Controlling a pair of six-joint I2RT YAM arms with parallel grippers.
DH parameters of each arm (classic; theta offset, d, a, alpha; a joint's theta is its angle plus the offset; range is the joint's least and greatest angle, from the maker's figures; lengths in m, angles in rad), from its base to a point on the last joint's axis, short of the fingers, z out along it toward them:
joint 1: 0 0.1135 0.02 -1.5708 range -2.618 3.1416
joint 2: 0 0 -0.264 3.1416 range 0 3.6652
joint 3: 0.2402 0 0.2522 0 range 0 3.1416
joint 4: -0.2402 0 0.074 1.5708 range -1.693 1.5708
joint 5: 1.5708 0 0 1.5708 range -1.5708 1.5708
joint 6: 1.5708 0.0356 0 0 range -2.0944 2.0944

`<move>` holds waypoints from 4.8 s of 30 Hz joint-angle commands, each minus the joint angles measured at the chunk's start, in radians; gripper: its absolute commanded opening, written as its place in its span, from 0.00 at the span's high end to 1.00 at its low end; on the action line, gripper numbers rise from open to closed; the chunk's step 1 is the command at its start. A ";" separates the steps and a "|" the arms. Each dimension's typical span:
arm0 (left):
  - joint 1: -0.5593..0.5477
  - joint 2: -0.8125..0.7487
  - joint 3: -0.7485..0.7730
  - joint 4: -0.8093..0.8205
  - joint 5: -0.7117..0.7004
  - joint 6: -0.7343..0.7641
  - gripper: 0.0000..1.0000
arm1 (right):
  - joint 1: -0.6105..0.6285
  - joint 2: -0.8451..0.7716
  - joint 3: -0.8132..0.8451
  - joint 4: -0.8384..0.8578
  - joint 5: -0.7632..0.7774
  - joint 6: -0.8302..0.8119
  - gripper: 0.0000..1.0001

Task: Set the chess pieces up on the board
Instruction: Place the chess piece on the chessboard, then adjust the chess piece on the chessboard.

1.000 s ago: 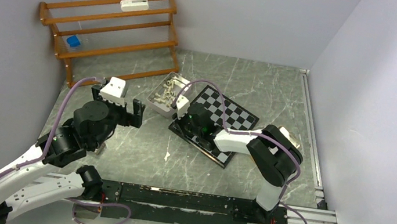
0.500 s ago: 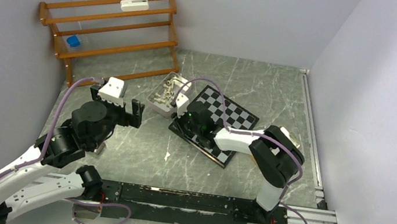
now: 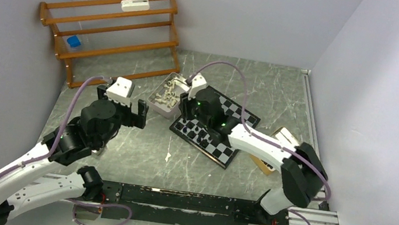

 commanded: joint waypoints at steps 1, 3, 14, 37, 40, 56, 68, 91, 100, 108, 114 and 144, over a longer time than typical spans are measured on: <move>0.002 0.039 0.000 0.015 0.046 -0.040 0.00 | -0.018 -0.139 -0.001 -0.144 0.146 0.207 0.61; 0.003 0.074 0.014 0.010 0.098 -0.051 0.00 | -0.029 -0.199 -0.008 -0.212 0.185 0.251 0.60; 0.202 0.322 0.119 0.009 0.573 -0.087 0.00 | -0.168 -0.406 0.065 -0.773 0.385 0.480 0.25; 0.299 0.354 0.015 0.066 0.708 -0.030 0.00 | -0.949 -0.521 -0.191 -0.950 0.283 0.594 0.56; 0.289 0.344 0.010 0.062 0.687 -0.026 0.00 | -1.017 -0.460 -0.225 -0.928 0.189 0.608 0.60; 0.230 0.422 0.049 0.013 0.601 -0.001 0.00 | -1.037 -0.256 -0.259 -0.732 -0.132 0.614 0.73; 0.230 0.424 0.049 0.013 0.543 0.002 0.00 | -1.038 -0.252 -0.288 -0.772 -0.068 0.622 0.69; 0.230 0.410 0.046 0.010 0.510 -0.001 0.00 | -1.038 -0.225 -0.302 -0.753 -0.073 0.597 0.72; 0.230 0.415 0.045 0.013 0.513 -0.003 0.00 | -1.035 -0.270 -0.248 -0.807 -0.058 0.577 0.67; 0.230 0.422 0.045 0.014 0.518 -0.003 0.00 | -1.024 -0.281 -0.273 -0.809 -0.115 0.566 0.67; 0.230 0.422 0.045 0.016 0.511 -0.003 0.00 | -1.013 -0.273 -0.300 -0.818 -0.122 0.549 0.67; 0.230 0.424 0.037 0.012 0.489 -0.009 0.00 | -1.034 -0.164 -0.261 -0.655 0.058 0.540 0.88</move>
